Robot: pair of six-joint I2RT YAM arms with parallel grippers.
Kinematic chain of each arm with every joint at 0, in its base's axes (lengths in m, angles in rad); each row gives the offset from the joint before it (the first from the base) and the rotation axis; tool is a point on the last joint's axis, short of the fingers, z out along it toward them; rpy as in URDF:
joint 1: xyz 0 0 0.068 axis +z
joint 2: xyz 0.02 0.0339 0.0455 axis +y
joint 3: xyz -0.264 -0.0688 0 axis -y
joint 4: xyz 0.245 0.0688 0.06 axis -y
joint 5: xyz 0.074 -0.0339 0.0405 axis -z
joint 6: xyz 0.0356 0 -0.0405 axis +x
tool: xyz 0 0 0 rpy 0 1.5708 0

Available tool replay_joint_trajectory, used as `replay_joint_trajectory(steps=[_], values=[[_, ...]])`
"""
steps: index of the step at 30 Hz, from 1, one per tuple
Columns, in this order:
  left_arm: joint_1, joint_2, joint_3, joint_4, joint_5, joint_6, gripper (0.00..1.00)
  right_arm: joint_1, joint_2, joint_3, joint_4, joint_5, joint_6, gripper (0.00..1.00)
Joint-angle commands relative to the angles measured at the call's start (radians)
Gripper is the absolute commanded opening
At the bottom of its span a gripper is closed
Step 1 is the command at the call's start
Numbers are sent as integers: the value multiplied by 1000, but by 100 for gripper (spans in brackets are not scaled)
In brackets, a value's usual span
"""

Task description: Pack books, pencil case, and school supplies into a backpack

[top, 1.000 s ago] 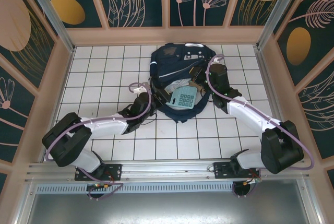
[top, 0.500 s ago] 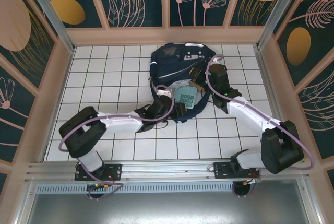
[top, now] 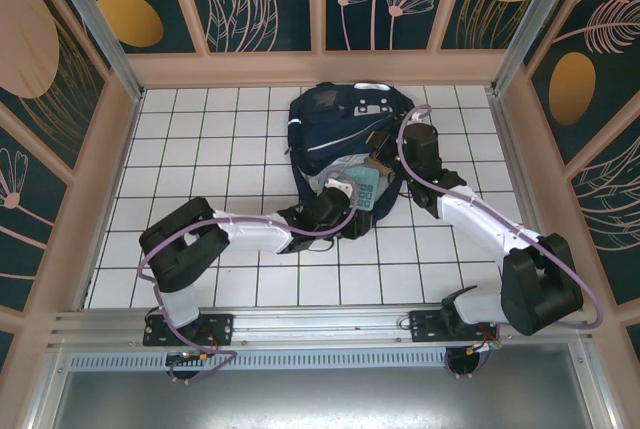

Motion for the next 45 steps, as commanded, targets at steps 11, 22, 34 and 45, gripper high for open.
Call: replay_joint_trajectory(steps=[11,22,34,45], values=[[-33,-177,-48,51,66,6,48,-1,-110,-74,-8,-28,-43,18],[2,-233,-5,-80,-241,35,50,6,-302,-224,-216,71,-32,45],[82,-250,-64,-62,-310,22,50,31,-456,-418,-331,73,73,46],[86,-271,-71,-75,-334,32,52,69,-431,-523,-215,50,125,52]])
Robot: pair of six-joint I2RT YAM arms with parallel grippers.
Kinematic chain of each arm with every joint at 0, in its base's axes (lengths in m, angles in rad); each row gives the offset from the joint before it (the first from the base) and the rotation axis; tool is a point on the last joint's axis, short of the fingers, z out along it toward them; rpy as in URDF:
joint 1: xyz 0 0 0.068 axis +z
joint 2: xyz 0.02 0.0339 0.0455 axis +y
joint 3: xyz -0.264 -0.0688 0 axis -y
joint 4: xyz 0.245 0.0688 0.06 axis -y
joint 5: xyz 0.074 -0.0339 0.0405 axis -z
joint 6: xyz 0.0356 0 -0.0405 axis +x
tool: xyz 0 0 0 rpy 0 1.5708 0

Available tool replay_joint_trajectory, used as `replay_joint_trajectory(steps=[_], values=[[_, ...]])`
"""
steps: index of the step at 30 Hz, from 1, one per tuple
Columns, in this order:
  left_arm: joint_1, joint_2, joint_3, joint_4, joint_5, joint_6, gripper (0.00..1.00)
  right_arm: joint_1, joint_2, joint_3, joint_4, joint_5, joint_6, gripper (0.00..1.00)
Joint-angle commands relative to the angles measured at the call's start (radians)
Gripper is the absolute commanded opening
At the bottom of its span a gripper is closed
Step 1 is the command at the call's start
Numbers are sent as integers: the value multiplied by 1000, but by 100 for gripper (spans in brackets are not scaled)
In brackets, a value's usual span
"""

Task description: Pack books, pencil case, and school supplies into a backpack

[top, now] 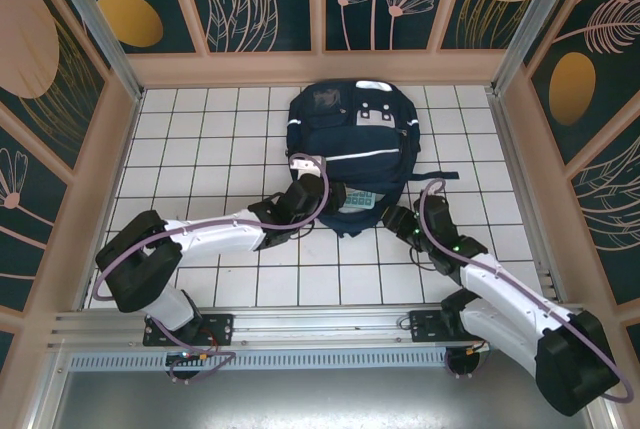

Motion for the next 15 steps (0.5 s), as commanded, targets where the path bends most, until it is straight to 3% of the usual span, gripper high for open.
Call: replay_joint_trajectory(steps=[1,15], values=[[7,-36,-7,-10,-21,15,53,8,53,-10,96,-10,25,52],[7,-32,-27,8,11,-13,55,4,333,32,339,-82,38,52]])
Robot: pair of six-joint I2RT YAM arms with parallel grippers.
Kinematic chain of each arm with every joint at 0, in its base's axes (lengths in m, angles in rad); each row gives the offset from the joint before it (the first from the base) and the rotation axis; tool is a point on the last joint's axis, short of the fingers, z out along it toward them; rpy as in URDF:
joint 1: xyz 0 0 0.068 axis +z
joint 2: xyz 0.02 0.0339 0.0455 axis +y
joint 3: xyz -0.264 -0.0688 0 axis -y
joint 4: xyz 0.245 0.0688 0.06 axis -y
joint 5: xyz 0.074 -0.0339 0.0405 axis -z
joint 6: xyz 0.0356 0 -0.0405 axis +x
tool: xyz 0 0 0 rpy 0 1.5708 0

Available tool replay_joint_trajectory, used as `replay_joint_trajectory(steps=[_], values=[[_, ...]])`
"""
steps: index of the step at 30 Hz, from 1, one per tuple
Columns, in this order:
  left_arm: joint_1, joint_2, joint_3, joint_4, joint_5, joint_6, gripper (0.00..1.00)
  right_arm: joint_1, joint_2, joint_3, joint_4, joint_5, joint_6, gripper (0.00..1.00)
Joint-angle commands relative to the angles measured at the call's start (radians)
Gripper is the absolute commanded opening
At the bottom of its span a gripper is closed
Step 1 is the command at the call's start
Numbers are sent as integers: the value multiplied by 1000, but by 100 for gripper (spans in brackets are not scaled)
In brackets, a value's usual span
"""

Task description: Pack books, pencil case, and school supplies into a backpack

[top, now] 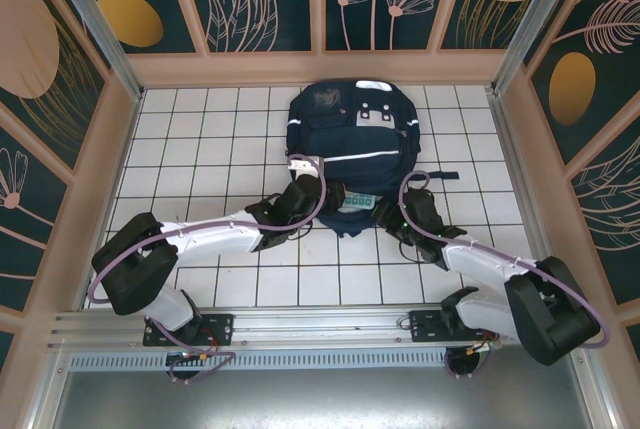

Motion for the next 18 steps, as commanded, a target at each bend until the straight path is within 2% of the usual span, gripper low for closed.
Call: replay_joint_trajectory(steps=[1,6,8,10,11,14,18], values=[[5,-10,-9,7,10,-9,55,5,33,15,100,-45,22,52],[5,-4,-1,3,16,-9,56,6,52,13,98,-60,38,53],[5,-6,-1,-1,14,-9,57,17,8,-7,119,-70,44,58],[5,-10,-6,0,8,-9,58,21,-31,-16,112,-53,44,68],[5,-10,-6,-1,8,-10,58,19,-34,-16,108,-56,39,69],[5,-2,-1,-1,10,-10,58,15,7,-16,120,-92,40,66],[5,5,2,-1,15,-15,58,15,82,-28,166,-111,50,53]])
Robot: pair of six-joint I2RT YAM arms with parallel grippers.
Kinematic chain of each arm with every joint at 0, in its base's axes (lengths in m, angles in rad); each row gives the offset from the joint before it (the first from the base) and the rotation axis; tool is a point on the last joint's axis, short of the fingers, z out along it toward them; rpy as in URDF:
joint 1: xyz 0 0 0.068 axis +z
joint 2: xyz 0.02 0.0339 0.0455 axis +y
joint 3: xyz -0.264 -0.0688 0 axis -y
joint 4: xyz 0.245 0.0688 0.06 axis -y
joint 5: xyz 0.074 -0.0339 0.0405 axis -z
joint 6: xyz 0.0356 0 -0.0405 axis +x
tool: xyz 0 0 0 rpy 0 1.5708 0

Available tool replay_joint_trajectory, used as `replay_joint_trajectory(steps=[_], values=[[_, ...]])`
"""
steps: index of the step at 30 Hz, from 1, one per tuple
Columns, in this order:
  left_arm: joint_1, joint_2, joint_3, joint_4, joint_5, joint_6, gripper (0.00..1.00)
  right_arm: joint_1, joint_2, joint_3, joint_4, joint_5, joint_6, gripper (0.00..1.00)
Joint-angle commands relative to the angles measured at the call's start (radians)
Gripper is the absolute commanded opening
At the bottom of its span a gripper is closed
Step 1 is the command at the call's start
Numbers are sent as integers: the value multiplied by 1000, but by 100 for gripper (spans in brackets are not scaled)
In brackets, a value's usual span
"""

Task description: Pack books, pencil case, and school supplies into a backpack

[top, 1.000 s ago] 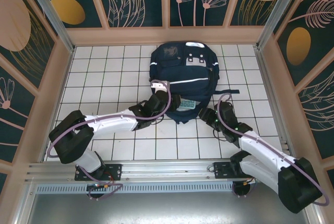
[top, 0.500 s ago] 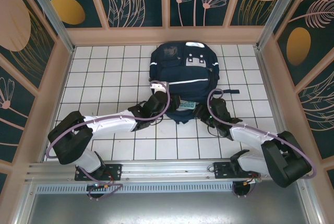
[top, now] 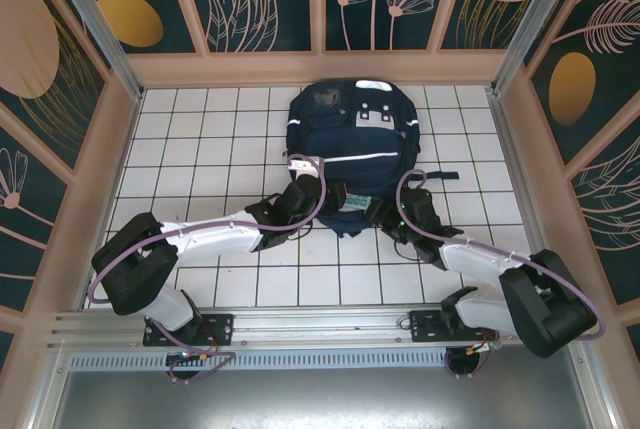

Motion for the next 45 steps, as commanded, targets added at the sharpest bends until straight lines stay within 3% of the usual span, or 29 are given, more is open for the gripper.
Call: replay_joint_trajectory(steps=[1,6,8,15,25,31,38,45], values=[[5,4,2,-2,7,-14,58,4,48,-16,58,-32,2,47],[5,-12,-4,-15,-13,-11,58,2,-9,6,-36,35,-28,10],[5,-20,-8,-19,-26,-8,59,-3,-71,17,-104,81,-48,1],[5,-25,2,-29,-65,2,59,-106,-240,55,-217,74,-152,0],[13,-47,-17,-68,-151,-2,60,-191,-290,102,-236,50,-246,0],[78,-29,-56,-76,-155,-8,55,-261,-281,96,-271,46,-265,0],[178,48,-120,34,-112,177,49,-338,-254,110,-270,1,-292,0],[224,127,-153,162,-56,410,53,-428,-216,134,-268,-37,-305,0]])
